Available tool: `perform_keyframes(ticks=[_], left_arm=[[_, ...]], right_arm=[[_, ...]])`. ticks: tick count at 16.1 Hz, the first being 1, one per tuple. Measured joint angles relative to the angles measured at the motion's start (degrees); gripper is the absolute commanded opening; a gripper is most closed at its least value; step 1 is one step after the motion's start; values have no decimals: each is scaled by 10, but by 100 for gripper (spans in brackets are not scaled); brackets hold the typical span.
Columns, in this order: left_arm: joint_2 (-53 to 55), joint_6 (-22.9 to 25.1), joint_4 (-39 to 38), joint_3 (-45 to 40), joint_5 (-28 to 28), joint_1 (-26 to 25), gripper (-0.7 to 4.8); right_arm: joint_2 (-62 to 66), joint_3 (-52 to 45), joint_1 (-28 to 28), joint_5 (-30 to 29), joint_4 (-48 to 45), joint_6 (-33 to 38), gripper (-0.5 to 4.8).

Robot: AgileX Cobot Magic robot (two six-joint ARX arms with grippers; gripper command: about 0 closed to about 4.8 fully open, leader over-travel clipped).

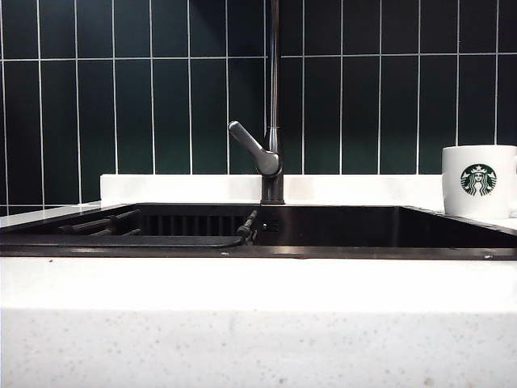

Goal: Pick up the mug next to the sink, go to the faucet to get some water, pour the water into the sink, and finally put the mug back to its place.

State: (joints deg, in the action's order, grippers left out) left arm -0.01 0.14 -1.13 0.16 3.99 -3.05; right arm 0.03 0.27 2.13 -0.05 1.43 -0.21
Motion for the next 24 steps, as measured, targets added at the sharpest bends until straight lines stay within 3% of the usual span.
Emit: perform_keyframes(ticks=[7, 11, 14, 18, 24], left_arm=[[0, 0, 0, 0, 0, 0, -6], [0, 0, -3, 10, 7, 0, -6], [0, -3, -5, 35, 37, 0, -6], [11, -12, -17, 102, 91, 0, -6], [190, -11, 39, 173, 195, 0, -5]], right_arm=[[0, 0, 0, 0, -11, 0, -1], [0, 37, 0, 22, -6, 43, -2], [2, 78, 0, 42, 41, 87, -2], [70, 193, 0, 65, 109, 87, -2], [252, 305, 0, 63, 111, 62, -1]])
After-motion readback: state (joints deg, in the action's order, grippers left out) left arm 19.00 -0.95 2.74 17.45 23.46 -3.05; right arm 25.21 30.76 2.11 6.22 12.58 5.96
